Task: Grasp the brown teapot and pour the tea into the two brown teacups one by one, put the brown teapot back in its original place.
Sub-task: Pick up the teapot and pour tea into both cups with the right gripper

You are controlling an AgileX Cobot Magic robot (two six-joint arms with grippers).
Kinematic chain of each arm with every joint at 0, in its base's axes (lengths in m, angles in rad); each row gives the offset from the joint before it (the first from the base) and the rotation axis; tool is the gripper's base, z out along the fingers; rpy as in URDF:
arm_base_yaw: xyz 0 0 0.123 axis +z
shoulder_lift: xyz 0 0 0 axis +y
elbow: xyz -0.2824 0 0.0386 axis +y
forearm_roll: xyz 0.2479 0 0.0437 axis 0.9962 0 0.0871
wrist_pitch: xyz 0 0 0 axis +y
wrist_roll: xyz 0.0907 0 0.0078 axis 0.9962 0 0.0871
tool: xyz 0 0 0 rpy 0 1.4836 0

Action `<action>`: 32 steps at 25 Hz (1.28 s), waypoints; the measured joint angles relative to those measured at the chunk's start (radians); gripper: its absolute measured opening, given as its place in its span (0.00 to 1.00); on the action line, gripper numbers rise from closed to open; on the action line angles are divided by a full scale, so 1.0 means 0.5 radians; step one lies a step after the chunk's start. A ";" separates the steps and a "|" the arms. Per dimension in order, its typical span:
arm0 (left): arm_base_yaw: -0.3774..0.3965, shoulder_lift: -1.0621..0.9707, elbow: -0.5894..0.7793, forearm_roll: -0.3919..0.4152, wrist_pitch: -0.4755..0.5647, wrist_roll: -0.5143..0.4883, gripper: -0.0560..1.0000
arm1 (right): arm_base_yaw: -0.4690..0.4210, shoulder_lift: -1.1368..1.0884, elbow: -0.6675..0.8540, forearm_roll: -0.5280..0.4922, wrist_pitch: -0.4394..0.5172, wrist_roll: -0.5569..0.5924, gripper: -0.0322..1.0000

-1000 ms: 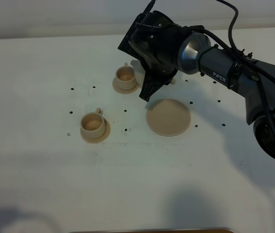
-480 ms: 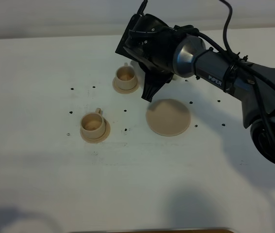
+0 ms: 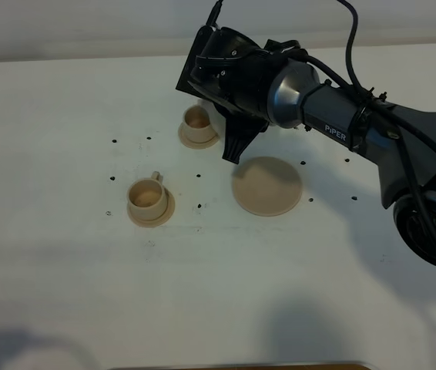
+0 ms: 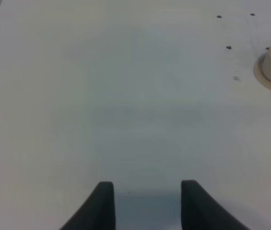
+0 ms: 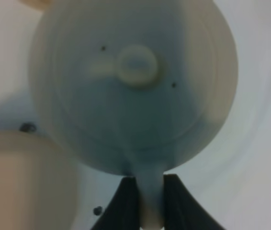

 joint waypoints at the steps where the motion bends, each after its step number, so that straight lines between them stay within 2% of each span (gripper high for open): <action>1: 0.000 0.000 0.000 0.000 0.000 0.000 0.35 | 0.000 0.000 0.000 -0.016 0.000 0.000 0.15; 11: 0.000 0.000 0.000 0.000 0.000 0.002 0.35 | 0.043 0.000 0.000 -0.138 -0.004 -0.015 0.15; 32: 0.000 0.000 0.000 0.000 0.000 0.000 0.35 | 0.043 0.000 0.000 -0.244 -0.007 -0.120 0.15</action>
